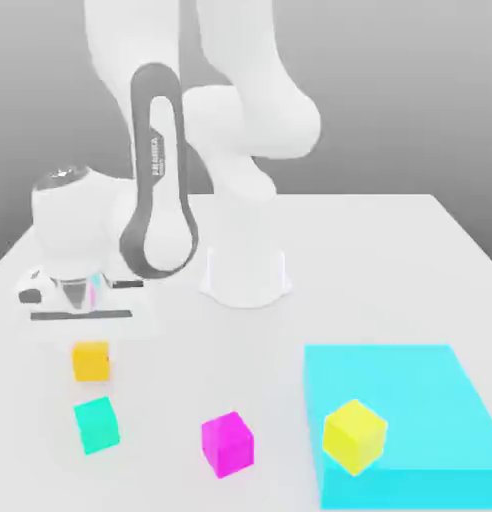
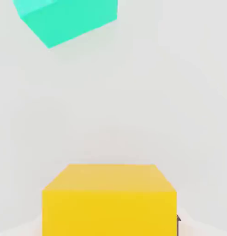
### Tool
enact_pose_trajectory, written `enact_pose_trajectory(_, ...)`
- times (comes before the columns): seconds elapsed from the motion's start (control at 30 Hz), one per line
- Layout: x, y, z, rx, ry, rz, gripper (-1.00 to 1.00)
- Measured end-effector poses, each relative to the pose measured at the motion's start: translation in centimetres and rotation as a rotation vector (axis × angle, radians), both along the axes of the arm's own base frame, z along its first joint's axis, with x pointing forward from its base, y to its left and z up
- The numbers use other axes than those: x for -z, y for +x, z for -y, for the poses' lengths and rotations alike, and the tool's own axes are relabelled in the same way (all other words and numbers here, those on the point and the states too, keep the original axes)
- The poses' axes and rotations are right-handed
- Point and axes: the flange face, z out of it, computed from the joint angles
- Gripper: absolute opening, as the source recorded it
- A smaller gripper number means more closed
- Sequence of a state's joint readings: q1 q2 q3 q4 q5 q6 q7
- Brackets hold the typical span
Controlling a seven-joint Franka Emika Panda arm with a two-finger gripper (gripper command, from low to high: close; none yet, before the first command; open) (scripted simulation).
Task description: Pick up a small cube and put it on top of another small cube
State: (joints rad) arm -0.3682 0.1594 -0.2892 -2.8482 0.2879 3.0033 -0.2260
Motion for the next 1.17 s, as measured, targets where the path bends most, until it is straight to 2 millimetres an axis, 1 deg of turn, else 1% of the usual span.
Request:
enact_pose_trajectory(0.23,-3.2,-0.3,-0.4,0.011,0.009,-0.002,-1.00)
enact_pose_trajectory(0.27,-3.6,0.0,0.0,0.042,0.009,-0.003,-1.00)
enact_pose_trajectory(0.33,-4.5,1.2,0.9,0.117,0.009,-0.004,-1.00)
enact_pose_trajectory(0.43,-6.0,4.0,1.7,0.221,0.008,-0.004,-1.00)
enact_pose_trajectory(0.5,-7.0,6.1,1.7,0.280,0.009,-0.003,-1.00)
enact_pose_trajectory(0.53,-7.5,7.4,1.3,0.298,0.009,-0.002,-1.00)
enact_pose_trajectory(0.57,-7.6,9.1,-0.1,0.281,0.010,-0.001,-1.00)
enact_pose_trajectory(0.6,-7.2,11.3,-2.9,0.216,0.010,-0.001,-1.00)
enact_pose_trajectory(0.63,-6.4,11.9,-3.5,0.205,0.010,0.000,-1.00)
enact_pose_trajectory(0.73,-3.4,12.2,-3.7,0.205,0.010,0.000,-1.00)
enact_pose_trajectory(0.77,-2.4,12.1,-3.8,0.206,0.010,-0.001,1.00)
enact_pose_trajectory(0.93,-2.4,12.1,-3.8,0.206,0.010,-0.001,1.00)
enact_pose_trajectory(0.97,-1.9,12.0,-3.8,0.207,0.010,-0.001,1.00)
enact_pose_trajectory(1.0,-2.2,12.1,-3.8,0.206,0.010,0.000,1.00)
enact_pose_trajectory(1.07,-3.9,12.2,-3.7,0.205,0.010,0.001,1.00)
enact_pose_trajectory(1.17,-6.9,12.2,-3.7,0.206,0.010,0.000,1.00)
